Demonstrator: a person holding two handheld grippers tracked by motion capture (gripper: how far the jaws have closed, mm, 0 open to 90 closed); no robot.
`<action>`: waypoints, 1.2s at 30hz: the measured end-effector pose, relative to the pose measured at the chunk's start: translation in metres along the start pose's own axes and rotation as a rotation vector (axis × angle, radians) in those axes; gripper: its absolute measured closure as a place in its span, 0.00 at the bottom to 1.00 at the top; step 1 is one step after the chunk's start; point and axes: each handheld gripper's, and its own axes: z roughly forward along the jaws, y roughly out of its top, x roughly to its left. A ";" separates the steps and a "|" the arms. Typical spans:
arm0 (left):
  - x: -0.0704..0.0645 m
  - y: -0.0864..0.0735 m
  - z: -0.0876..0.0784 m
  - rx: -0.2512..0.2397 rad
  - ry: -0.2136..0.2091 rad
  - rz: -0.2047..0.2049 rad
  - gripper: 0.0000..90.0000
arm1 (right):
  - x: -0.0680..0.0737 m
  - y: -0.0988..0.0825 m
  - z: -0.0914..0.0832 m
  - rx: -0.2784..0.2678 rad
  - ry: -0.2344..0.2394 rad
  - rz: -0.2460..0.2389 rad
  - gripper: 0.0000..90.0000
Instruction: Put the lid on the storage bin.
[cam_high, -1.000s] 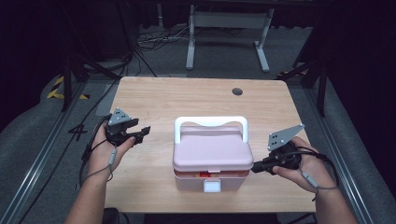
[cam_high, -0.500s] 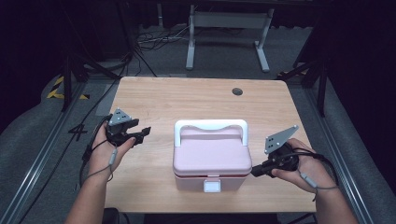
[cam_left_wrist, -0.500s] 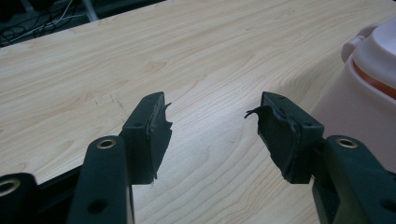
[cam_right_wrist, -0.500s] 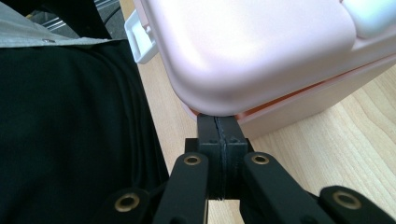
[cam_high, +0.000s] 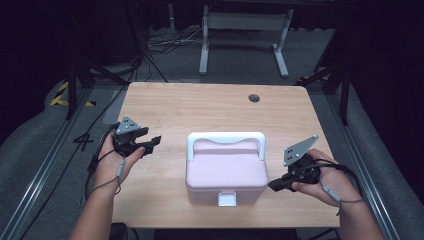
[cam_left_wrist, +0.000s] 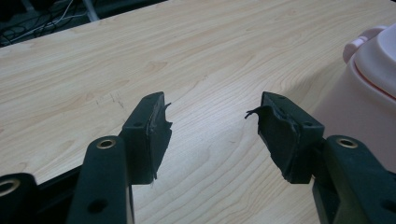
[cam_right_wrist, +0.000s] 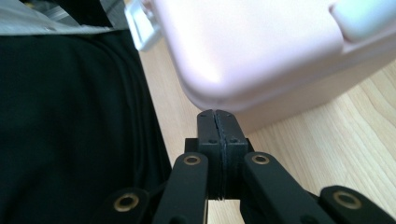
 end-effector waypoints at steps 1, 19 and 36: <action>0.000 0.000 0.000 0.002 0.000 -0.001 0.48 | 0.000 0.000 -0.001 -0.003 0.003 -0.002 1.00; 0.004 -0.022 -0.022 -0.021 0.045 -0.032 0.46 | -0.013 0.004 -0.045 -0.294 -0.099 0.005 0.63; 0.013 -0.040 -0.035 -0.029 0.080 -0.092 0.44 | -0.060 -0.008 -0.065 -0.490 -0.288 0.199 0.56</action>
